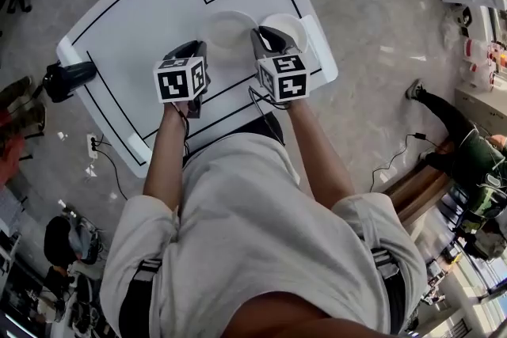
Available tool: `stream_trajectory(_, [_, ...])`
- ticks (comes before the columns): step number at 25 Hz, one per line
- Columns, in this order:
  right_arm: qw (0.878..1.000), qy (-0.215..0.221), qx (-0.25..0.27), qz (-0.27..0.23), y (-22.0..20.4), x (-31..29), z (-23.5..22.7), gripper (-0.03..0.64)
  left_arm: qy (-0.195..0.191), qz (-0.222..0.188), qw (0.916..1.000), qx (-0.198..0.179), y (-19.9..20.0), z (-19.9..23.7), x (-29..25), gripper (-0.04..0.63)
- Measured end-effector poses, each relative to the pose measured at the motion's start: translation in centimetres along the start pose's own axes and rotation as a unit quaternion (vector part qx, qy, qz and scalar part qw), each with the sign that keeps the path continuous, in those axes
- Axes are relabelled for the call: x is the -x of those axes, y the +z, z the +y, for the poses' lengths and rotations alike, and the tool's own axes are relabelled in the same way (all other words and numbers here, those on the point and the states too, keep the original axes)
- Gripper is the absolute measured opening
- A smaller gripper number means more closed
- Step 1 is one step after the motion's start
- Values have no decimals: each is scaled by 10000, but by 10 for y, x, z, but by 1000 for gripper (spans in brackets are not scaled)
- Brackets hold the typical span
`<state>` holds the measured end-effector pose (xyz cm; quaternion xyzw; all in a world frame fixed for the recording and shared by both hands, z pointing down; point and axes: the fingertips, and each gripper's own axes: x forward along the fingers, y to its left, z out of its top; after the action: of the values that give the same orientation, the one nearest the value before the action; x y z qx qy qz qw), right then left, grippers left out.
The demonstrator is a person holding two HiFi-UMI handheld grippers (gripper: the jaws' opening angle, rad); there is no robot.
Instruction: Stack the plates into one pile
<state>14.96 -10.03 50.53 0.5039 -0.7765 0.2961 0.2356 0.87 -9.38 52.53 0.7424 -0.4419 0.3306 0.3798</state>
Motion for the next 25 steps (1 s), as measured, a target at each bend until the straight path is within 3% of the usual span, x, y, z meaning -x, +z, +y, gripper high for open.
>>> stream_trajectory(8, [9990,109,-416,-73,-19,9,-27,46,147,165,9987,-453,-1,-27,-10,44])
stream_trajectory(13, [9972,-50,-731,-147,-34,29,-46,46,60,281,9961,-833,-3,-54,-16,44])
stream_trajectory(25, [9958,-208,-887,-11,-60,63,-95,48,-190,338,9946,-963,-16,-115,-35,44])
